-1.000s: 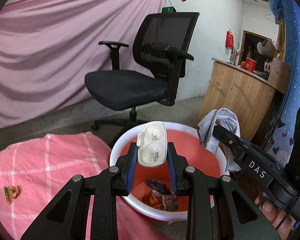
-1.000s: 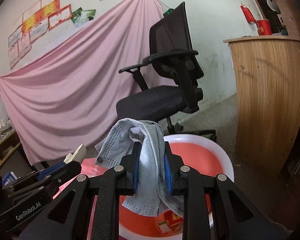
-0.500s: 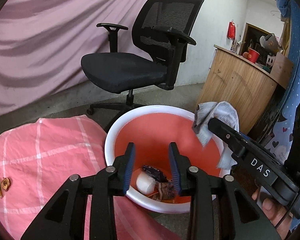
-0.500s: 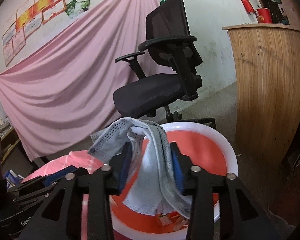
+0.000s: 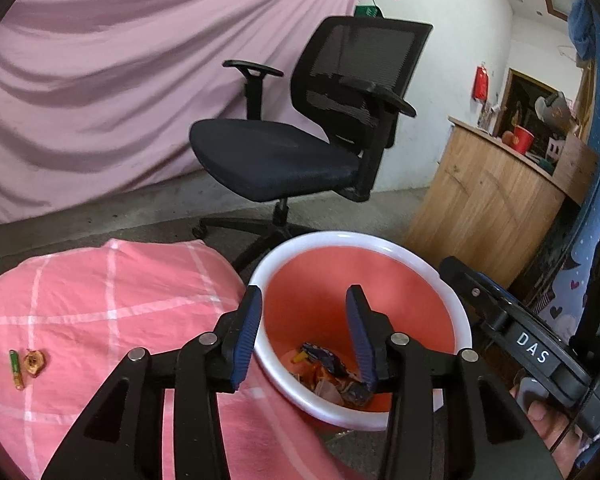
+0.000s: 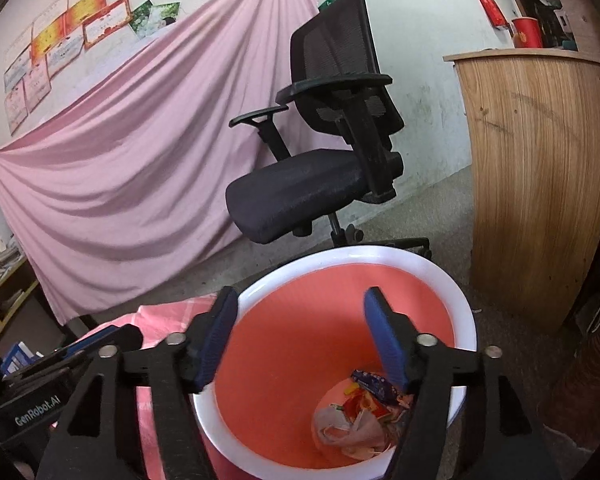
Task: Collect trash
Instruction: 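Carry case and cloth over the orange bucket and open both tools, then move both tools back over the green battery and brown ring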
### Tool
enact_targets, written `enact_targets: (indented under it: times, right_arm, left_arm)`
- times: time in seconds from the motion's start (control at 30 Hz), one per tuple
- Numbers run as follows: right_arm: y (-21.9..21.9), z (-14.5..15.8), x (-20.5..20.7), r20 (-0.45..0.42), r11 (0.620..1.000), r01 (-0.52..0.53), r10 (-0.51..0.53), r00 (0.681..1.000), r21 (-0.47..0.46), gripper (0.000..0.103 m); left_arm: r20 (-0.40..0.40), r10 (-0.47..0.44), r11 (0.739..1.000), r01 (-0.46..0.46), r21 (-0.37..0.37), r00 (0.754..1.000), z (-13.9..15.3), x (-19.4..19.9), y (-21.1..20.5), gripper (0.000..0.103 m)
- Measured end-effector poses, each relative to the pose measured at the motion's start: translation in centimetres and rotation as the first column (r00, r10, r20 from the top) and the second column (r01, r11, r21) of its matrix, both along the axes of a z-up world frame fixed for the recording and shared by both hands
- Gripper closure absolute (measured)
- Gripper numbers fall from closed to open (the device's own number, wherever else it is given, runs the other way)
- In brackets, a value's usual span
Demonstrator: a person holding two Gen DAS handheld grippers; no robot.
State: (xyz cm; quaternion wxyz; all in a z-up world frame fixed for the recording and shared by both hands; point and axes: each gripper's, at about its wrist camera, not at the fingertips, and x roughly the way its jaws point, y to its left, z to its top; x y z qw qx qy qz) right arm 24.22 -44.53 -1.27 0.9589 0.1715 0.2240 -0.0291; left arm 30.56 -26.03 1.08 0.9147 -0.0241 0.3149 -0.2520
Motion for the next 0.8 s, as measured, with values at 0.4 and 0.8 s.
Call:
enact_targets:
  times: [0.4,0.8]
  right_arm:
    - [2.1,2.0,-0.5,0.102,0.999,-0.008,0.012,0.995,-0.034,0.014]
    - [7.6,4.6,-1.8,0.311,0.993,-0.054,0.086,0.947,-0.109,0.0]
  left_arm:
    - [0.083,0.166,0.986,-0.163,-0.047,0.983,2.3,-0.9,5.7,0.034]
    - [0.288,0.412,0.91,-0.406,-0.084,0.865,4.0,-4.3,13.5,0.001]
